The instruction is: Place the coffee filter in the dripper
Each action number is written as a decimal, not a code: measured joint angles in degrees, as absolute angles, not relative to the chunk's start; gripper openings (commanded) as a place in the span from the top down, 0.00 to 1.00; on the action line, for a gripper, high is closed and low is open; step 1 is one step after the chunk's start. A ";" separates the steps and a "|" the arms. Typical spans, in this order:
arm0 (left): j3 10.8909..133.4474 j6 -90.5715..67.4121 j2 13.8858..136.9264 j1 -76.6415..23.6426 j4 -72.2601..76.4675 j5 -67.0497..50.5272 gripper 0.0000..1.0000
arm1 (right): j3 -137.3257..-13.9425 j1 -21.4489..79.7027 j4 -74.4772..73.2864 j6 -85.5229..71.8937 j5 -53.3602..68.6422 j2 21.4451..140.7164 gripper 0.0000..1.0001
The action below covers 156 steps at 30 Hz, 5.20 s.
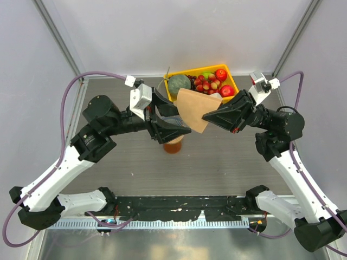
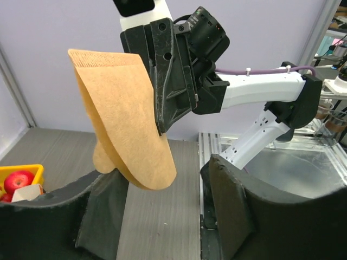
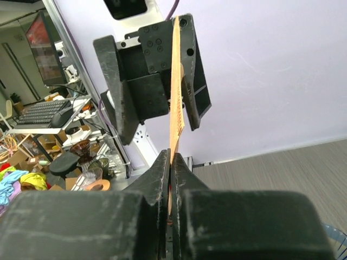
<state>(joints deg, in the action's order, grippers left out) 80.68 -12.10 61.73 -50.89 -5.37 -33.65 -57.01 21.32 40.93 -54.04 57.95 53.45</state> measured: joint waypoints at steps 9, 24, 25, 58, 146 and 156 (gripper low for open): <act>80.68 -14.33 62.06 -50.89 -4.56 -34.39 0.74 | -56.62 21.45 41.89 -54.22 57.01 53.30 0.95; 79.57 -14.48 63.66 -50.65 -3.68 -32.75 1.00 | -57.08 21.45 32.56 -46.11 60.47 53.23 0.08; 78.91 -13.61 63.02 -50.50 -4.05 -32.71 1.00 | -58.96 21.10 26.70 -41.80 61.73 53.30 0.03; 82.96 12.47 63.57 -48.99 -39.31 -41.91 1.00 | -92.68 42.33 -61.47 39.35 42.13 69.71 0.37; 91.57 17.39 60.18 -41.87 -54.04 -50.30 0.67 | -90.83 53.19 -55.61 41.04 39.64 68.69 0.95; 91.59 16.91 60.58 -41.87 -52.95 -51.88 0.75 | -91.20 53.19 -55.90 42.02 39.72 70.19 0.95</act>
